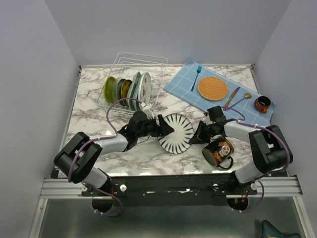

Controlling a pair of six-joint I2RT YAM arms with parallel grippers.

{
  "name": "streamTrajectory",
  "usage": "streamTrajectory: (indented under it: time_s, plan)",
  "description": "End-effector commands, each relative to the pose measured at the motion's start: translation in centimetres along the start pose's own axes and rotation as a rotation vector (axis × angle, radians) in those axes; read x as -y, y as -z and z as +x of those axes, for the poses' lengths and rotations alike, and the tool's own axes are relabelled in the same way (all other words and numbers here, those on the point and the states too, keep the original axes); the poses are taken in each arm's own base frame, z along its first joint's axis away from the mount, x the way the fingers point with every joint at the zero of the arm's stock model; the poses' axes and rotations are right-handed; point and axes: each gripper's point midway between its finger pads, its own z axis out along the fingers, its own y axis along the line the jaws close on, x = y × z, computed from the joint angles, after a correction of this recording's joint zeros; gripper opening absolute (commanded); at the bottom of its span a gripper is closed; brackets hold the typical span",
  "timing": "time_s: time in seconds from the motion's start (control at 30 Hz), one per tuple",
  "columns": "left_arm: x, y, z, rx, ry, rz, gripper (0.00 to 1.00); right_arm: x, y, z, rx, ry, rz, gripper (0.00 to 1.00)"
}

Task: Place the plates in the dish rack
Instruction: Pick up the plate from the corner of the board.

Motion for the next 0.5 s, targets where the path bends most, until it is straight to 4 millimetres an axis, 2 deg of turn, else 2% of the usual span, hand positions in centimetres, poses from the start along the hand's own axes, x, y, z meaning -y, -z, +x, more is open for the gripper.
streamTrajectory:
  time_s: [0.0,0.47]
  plan:
    - [10.28,2.31,6.51,-0.310,0.016,0.435,0.77,-6.18,0.55,-1.51,0.066,0.116,-0.195,0.01]
    - [10.08,2.25,7.25,-0.332,0.014,0.439,0.65,-5.68,0.49,-1.75,0.081,0.114,-0.170,0.00]
